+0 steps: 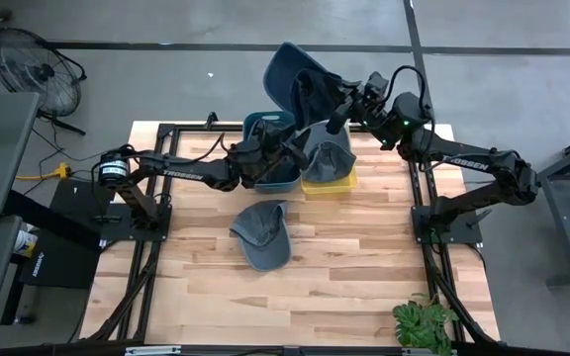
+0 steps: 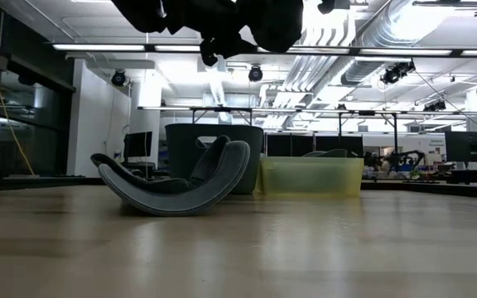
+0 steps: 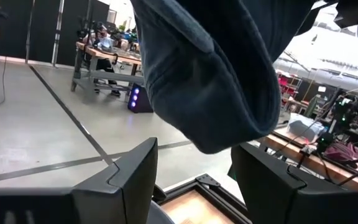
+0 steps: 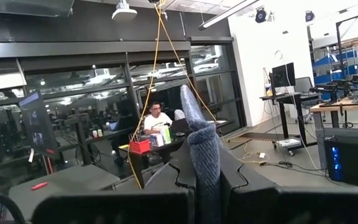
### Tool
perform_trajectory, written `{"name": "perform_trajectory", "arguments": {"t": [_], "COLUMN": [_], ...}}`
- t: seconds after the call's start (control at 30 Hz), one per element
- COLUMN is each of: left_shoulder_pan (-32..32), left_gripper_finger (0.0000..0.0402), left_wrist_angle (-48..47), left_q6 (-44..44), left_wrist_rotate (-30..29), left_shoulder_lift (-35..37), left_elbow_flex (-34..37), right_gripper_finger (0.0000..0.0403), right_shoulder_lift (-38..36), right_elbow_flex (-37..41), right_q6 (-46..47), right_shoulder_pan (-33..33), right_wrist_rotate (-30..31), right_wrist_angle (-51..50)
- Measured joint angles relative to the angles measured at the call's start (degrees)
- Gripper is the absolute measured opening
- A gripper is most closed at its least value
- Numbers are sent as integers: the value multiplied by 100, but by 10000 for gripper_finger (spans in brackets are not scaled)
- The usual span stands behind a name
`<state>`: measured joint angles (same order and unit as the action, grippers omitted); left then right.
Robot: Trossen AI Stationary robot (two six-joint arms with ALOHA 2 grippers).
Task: Pick & Place hat
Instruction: Put the blue cap into the blue bin
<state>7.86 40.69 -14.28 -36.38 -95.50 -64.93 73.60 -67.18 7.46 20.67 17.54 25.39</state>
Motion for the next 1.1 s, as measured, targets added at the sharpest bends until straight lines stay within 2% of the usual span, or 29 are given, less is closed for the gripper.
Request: {"name": "perform_trajectory", "arguments": {"t": [0.5, 0.83, 1.1], "left_shoulder_pan": [2, 2, 2], "left_gripper_finger": [202, 202, 202], "left_wrist_angle": [456, 635, 975], "left_q6": [91, 243, 654], "left_wrist_rotate": [-24, -848, -1083], "left_shoulder_lift": [0, 0, 4], "left_elbow_flex": [0, 0, -1], "right_gripper_finger": [3, 3, 3], "right_shoulder_lift": [0, 0, 0], "right_elbow_flex": [0, 0, 0], "right_q6": [150, 262, 353], "right_shoulder_pan": [0, -44, -44], "right_wrist_rotate": [-172, -337, -420], "right_wrist_angle": [-239, -616, -955]}}
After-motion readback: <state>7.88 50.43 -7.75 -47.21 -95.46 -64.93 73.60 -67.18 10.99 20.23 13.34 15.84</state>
